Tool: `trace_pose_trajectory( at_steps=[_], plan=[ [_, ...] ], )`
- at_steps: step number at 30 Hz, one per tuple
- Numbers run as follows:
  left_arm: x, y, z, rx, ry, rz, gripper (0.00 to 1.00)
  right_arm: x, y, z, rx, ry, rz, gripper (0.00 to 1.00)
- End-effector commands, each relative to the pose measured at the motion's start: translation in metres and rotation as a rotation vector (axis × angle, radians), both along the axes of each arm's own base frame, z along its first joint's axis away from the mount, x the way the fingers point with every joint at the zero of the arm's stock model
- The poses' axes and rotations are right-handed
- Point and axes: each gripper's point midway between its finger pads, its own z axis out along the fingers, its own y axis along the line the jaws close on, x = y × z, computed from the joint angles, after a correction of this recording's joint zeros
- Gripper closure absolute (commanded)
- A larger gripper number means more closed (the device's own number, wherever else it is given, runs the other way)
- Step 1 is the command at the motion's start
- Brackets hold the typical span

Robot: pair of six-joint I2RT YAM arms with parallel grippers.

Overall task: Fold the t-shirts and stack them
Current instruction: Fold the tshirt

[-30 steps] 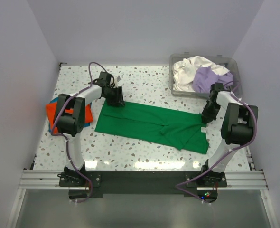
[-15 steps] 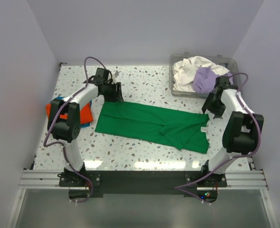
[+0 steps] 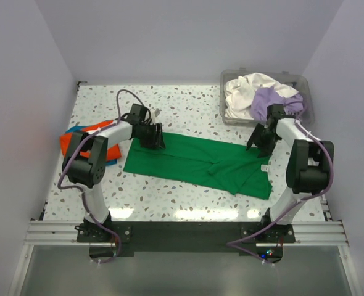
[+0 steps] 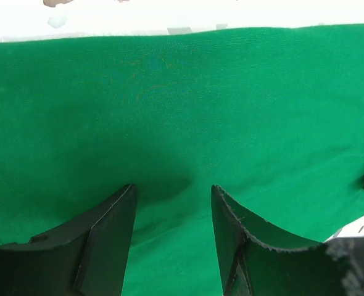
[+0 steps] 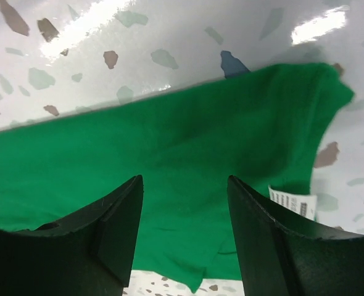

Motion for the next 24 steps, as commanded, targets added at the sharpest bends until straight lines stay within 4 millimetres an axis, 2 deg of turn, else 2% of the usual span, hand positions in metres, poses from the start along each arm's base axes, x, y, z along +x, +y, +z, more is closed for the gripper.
trace_pose_trajectory(
  at_steps=[1, 2, 4, 5, 8, 11, 15, 19, 24],
  plan=[
    [-0.011, 0.013, -0.015, 0.051, 0.027, 0.047, 0.43, 0.014, 0.009, -0.013, -0.011, -0.01, 0.016, 0.4],
    [-0.016, 0.016, -0.019, 0.066, 0.043, 0.057, 0.43, 0.014, 0.012, -0.023, -0.025, 0.016, 0.032, 0.4],
    [-0.028, 0.022, -0.025, 0.083, 0.076, 0.072, 0.43, 0.02, 0.012, -0.026, -0.06, 0.01, 0.043, 0.4],
    [-0.033, 0.023, -0.027, 0.083, 0.086, 0.078, 0.43, 0.02, 0.021, -0.032, -0.074, 0.024, 0.073, 0.4],
    [-0.055, 0.026, -0.029, 0.074, 0.123, 0.094, 0.43, 0.026, 0.028, -0.037, -0.108, 0.031, 0.097, 0.4],
    [-0.085, 0.034, -0.035, 0.083, 0.178, 0.118, 0.43, 0.029, 0.039, -0.042, -0.133, 0.04, 0.13, 0.4],
    [-0.11, 0.043, -0.026, 0.093, 0.209, 0.15, 0.43, 0.033, 0.057, -0.046, -0.14, 0.044, 0.162, 0.4],
    [-0.13, 0.049, -0.018, 0.1, 0.241, 0.18, 0.42, 0.037, 0.077, -0.04, -0.147, 0.017, 0.177, 0.4],
    [-0.139, 0.049, 0.0, 0.081, 0.229, 0.187, 0.42, 0.041, 0.113, -0.037, -0.141, -0.017, 0.247, 0.4]
  ],
)
